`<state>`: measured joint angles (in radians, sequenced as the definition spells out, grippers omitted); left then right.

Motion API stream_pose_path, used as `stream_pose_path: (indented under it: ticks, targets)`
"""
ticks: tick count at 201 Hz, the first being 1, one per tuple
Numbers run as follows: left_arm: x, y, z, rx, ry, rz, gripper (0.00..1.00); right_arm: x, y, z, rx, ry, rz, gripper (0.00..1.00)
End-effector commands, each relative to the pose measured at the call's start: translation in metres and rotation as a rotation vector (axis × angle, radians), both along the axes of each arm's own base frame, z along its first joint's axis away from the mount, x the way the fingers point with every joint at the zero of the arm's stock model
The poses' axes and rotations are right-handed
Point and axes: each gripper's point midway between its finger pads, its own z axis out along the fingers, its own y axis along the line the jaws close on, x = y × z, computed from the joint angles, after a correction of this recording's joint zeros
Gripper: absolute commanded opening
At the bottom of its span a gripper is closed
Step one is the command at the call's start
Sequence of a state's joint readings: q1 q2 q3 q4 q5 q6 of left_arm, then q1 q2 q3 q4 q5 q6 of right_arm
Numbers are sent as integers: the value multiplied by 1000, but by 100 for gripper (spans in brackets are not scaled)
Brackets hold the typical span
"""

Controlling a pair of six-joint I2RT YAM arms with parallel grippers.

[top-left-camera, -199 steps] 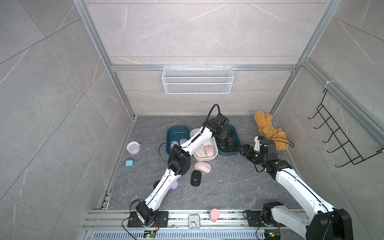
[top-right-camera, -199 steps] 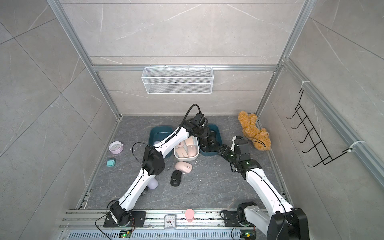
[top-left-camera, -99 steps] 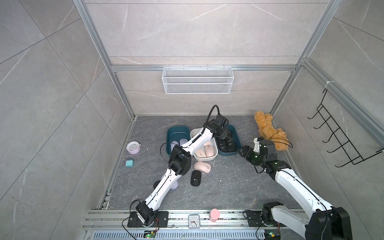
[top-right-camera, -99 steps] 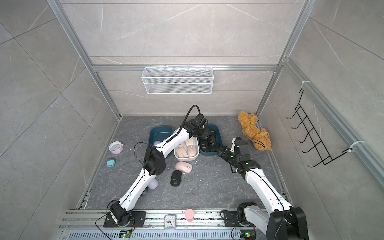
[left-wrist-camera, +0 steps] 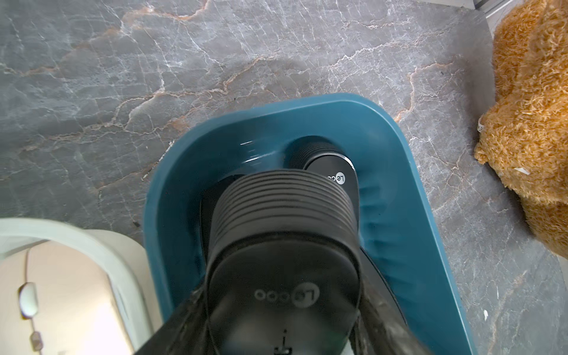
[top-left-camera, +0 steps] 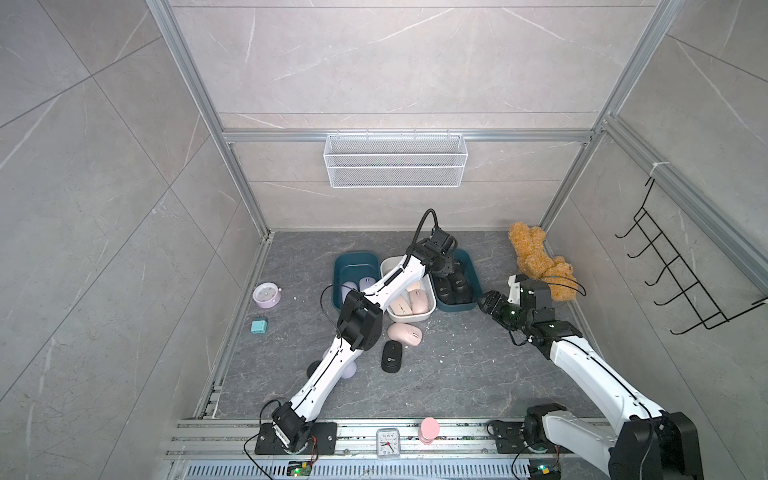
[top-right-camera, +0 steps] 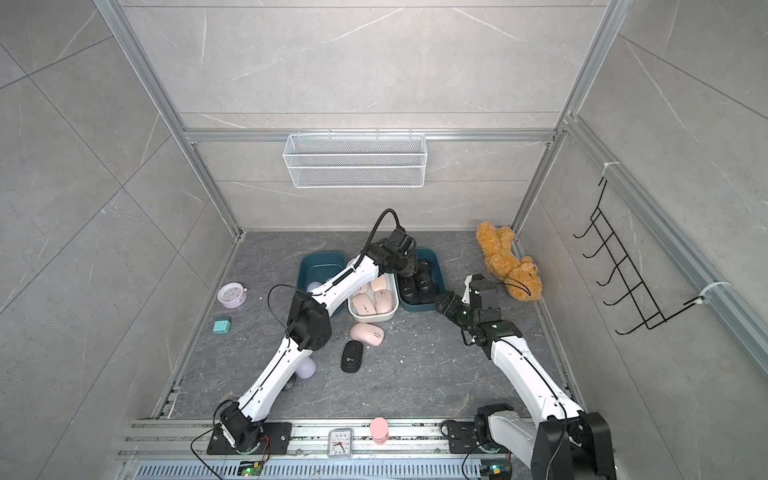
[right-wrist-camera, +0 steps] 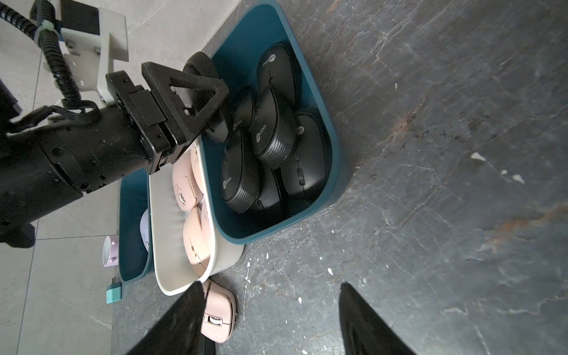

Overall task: Place the mice by color into the storage box
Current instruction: Place the mouse in the storage box.

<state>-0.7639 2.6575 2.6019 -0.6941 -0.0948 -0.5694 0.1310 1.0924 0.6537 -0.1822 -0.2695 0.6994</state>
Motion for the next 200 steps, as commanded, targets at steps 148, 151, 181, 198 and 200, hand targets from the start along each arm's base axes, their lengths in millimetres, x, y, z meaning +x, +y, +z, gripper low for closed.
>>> stream_pose_path:
  ticks: [148, 151, 181, 198, 200]
  targets:
    - [8, -11, 79, -130, -159, 2, 71, -6, 6, 15, 3, -55, 69, 68]
    - [8, -11, 83, -134, -166, -1, 71, -6, 6, 15, 1, -57, 73, 68]
    - [0, -4, 128, -176, -236, -15, 70, -15, 6, 30, -33, -83, 106, 68]
    - [-8, 3, 154, -196, -273, -22, 70, -21, 7, 35, -49, -87, 125, 68]
    - [-9, 5, 158, -199, -279, -22, 70, -21, 8, 35, -51, -88, 128, 67]
